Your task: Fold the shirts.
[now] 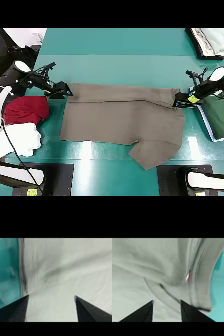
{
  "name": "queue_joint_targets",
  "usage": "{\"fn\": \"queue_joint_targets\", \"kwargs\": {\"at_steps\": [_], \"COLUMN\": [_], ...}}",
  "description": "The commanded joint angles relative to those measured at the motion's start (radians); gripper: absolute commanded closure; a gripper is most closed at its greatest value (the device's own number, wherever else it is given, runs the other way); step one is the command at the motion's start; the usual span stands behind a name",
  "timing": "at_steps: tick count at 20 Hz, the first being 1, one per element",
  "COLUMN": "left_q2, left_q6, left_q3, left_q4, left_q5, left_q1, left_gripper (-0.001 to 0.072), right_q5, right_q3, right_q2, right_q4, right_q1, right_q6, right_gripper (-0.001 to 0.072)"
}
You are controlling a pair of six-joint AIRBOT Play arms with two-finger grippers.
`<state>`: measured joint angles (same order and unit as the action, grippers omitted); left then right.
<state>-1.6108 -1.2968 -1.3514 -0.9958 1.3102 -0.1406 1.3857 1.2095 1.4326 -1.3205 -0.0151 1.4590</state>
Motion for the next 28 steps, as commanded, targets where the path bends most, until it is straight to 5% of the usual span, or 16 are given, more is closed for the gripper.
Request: {"fn": "queue_joint_targets", "kwargs": {"at_steps": [1, 3, 6, 10, 23, 25, 26, 28], "left_q2": [0.079, 0.189, 0.346, 0.493, 0.517, 0.517, 0.517, 0.518], "left_q6": [-0.029, -0.034, -0.034, -0.03, -0.005, -0.002, -0.002, -0.005], "left_q3": [-0.017, 0.051, 0.279, 0.576, 0.828, 0.828, 0.826, 0.813], "left_q4": [-0.097, -0.154, -0.184, -0.126, 0.005, 0.01, 0.011, 0.011], "left_q5": [0.07, 0.07, 0.088, 0.033, -0.076, -0.071, -0.079, -0.088], "left_q1": [-0.021, -0.043, -0.084, -0.107, -0.106, -0.106, -0.106, -0.106], "left_gripper": [0.0074, 0.0075, 0.0075, 0.0075, 0.0079, 0.0537, 0.0649, 0.068], "right_q5": [0.124, 0.159, 0.153, 0.143, 0.162, 0.167, 0.169, 0.183], "right_q3": [0.016, 0.016, 0.016, 0.016, 0.016, 0.016, 0.014, -0.026], "right_q2": [-0.06, -0.13, -0.233, -0.314, -0.33, -0.33, -0.33, -0.331], "right_q4": [0.098, 0.183, 0.229, 0.228, 0.229, 0.222, 0.204, 0.157], "right_q1": [0.037, 0.085, 0.143, 0.169, 0.169, 0.169, 0.169, 0.169], "right_q6": [-0.08, -0.1, -0.108, -0.119, -0.118, -0.118, -0.118, -0.117], "right_gripper": [0.0326, 0.0342, 0.0475, 0.0517, 0.0518, 0.0518, 0.0517, 0.0517]}}
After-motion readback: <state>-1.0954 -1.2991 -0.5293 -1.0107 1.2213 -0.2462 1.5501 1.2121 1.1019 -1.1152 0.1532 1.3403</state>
